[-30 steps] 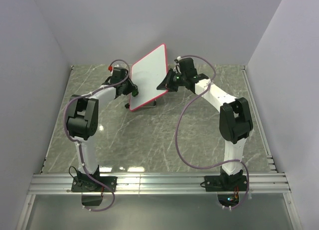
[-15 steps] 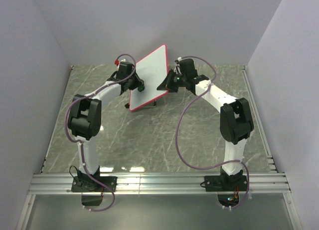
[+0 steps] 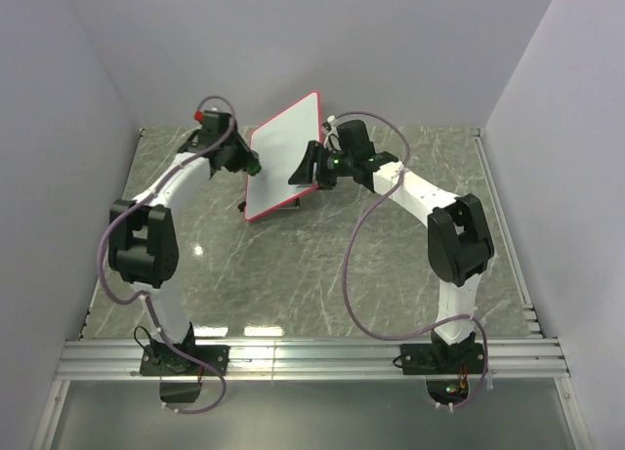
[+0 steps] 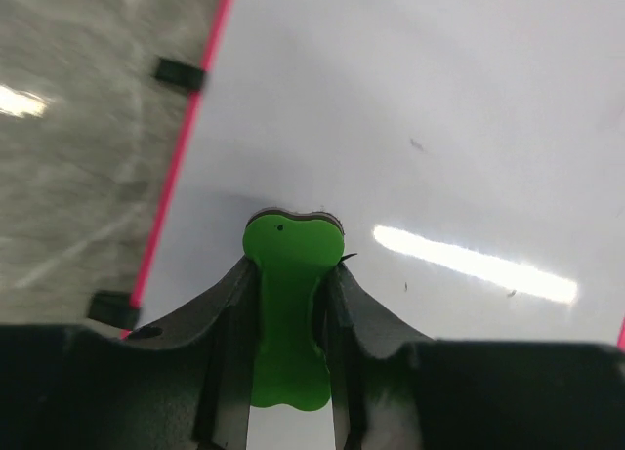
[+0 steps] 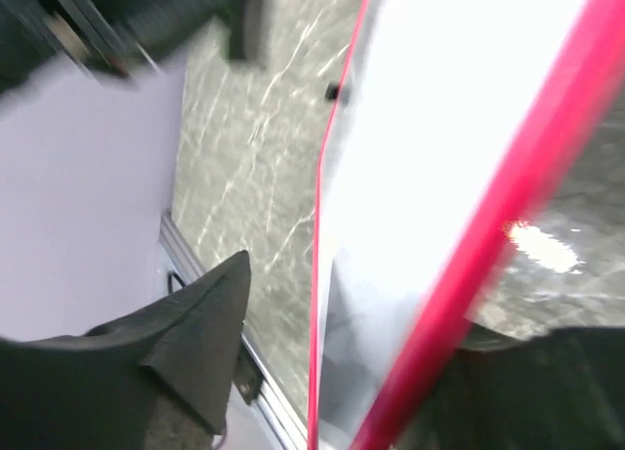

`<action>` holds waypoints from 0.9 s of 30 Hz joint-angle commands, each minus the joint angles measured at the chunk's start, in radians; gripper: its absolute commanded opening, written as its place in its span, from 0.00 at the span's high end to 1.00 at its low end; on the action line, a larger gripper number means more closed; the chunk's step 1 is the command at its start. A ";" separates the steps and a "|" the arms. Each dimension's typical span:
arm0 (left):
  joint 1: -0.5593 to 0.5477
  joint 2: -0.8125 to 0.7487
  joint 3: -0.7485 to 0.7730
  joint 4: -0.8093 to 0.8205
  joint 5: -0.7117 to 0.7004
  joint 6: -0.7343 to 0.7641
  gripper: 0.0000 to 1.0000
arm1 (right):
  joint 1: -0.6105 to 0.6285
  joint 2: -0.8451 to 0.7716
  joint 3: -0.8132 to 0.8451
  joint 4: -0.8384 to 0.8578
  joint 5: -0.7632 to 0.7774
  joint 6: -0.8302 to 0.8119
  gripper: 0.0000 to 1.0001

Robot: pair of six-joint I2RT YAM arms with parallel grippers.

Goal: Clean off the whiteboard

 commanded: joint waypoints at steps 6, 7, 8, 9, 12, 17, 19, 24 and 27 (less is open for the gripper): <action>0.129 -0.171 -0.007 -0.068 -0.012 0.036 1.00 | 0.005 -0.064 -0.009 0.018 0.009 -0.071 0.15; 0.142 -0.179 -0.031 -0.068 -0.011 0.044 1.00 | 0.005 -0.073 -0.005 0.013 0.015 -0.075 0.14; 0.170 -0.191 -0.045 -0.068 -0.003 0.045 1.00 | 0.001 -0.079 0.003 0.007 0.019 -0.078 0.01; 0.185 -0.196 -0.064 -0.066 -0.001 0.050 1.00 | -0.007 -0.085 0.009 -0.003 0.024 -0.084 0.01; 0.222 -0.207 -0.127 -0.070 -0.008 0.090 1.00 | -0.032 -0.120 0.040 -0.046 0.048 -0.105 0.00; 0.270 -0.211 -0.251 -0.076 -0.115 0.211 1.00 | -0.059 -0.257 0.041 -0.152 0.178 -0.171 0.00; 0.270 -0.202 -0.303 -0.068 -0.162 0.223 0.95 | -0.068 -0.338 0.011 -0.197 0.212 -0.205 0.00; 0.277 -0.115 -0.361 -0.044 -0.169 0.214 0.68 | -0.076 -0.507 -0.147 -0.243 0.321 -0.214 0.00; 0.279 -0.082 -0.369 -0.034 -0.176 0.202 0.44 | -0.076 -0.591 -0.213 -0.249 0.364 -0.210 0.00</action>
